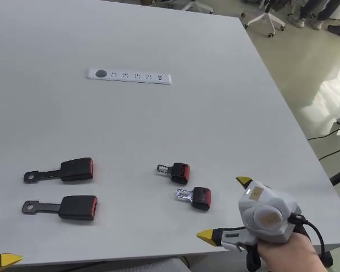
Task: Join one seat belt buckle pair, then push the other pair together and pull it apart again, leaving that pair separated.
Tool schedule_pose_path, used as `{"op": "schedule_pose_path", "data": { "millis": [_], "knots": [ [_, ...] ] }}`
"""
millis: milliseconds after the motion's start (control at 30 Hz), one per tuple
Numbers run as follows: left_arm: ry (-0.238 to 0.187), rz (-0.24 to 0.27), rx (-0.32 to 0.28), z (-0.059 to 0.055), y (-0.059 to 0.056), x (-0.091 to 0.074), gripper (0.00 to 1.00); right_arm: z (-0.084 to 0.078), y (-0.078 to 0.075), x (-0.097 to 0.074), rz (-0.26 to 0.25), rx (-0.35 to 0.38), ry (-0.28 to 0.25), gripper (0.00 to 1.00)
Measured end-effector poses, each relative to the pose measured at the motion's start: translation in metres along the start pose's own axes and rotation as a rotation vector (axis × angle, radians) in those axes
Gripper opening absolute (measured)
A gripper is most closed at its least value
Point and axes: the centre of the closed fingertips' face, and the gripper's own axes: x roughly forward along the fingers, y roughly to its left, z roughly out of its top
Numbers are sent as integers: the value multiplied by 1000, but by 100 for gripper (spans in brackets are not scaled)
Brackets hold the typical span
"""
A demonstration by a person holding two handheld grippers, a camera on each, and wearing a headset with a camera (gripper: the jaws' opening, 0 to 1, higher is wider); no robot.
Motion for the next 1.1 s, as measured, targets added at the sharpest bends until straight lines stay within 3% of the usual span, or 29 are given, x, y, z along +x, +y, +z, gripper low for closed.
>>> {"op": "schedule_pose_path", "data": {
  "millis": [1100],
  "knots": [
    [1, -3, -2, 0, -1, 0, 100, -1, 2, -2, -3, 4, 3, 100]
  ]
}}
